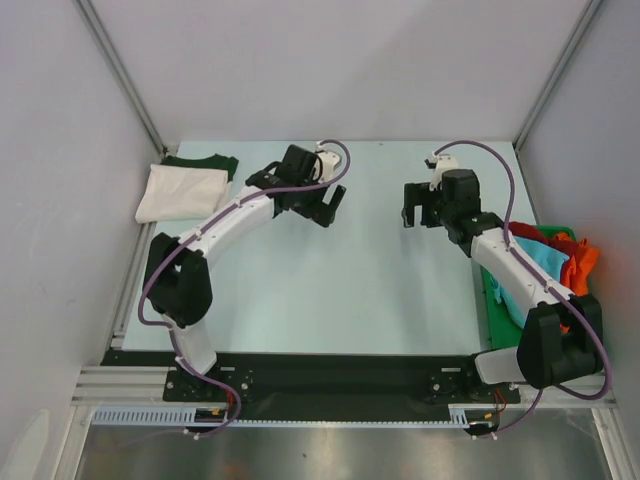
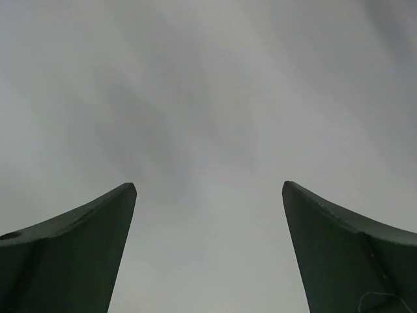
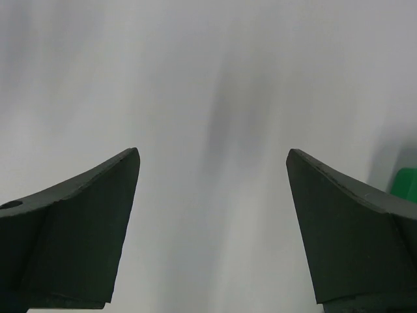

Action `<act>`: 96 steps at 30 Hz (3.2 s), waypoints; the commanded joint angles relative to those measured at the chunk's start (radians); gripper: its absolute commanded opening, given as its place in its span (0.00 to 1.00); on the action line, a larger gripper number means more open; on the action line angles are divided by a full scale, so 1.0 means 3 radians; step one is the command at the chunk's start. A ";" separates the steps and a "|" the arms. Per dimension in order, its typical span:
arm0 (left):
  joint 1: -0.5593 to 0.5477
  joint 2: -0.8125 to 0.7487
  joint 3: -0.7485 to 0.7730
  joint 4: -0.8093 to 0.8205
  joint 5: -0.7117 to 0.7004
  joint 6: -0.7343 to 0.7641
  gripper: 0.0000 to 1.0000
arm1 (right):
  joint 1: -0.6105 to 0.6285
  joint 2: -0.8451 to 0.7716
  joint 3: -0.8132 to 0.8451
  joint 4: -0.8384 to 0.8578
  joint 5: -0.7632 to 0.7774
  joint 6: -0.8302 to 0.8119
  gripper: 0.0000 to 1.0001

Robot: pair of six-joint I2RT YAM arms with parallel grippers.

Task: Fold and stack the t-shirts
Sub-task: Grab the tshirt from the pile

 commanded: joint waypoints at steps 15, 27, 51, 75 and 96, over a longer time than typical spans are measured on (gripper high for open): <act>0.0139 -0.0361 -0.0341 0.0049 0.0422 0.0383 1.00 | -0.1222 -0.0440 0.0245 -0.0694 -0.0384 -0.1217 0.90; 0.0267 -0.0090 -0.0264 -0.0084 0.0335 0.0353 0.94 | -0.1294 -0.0747 -0.0041 -0.1139 -0.0277 -0.1649 0.60; 0.0021 -0.0203 -0.0372 -0.0023 0.0054 0.0486 0.96 | -0.1360 0.0229 -0.0031 -0.0567 -0.0221 -0.1807 0.58; 0.0021 -0.0080 -0.0254 -0.0053 0.0003 0.0465 0.96 | -0.1498 0.0470 -0.0005 -0.0348 -0.0226 -0.1741 0.19; 0.0154 -0.0203 -0.0346 0.0116 -0.0605 0.0404 1.00 | -0.0911 -0.0338 0.1532 -0.0813 -0.0548 -0.2047 0.00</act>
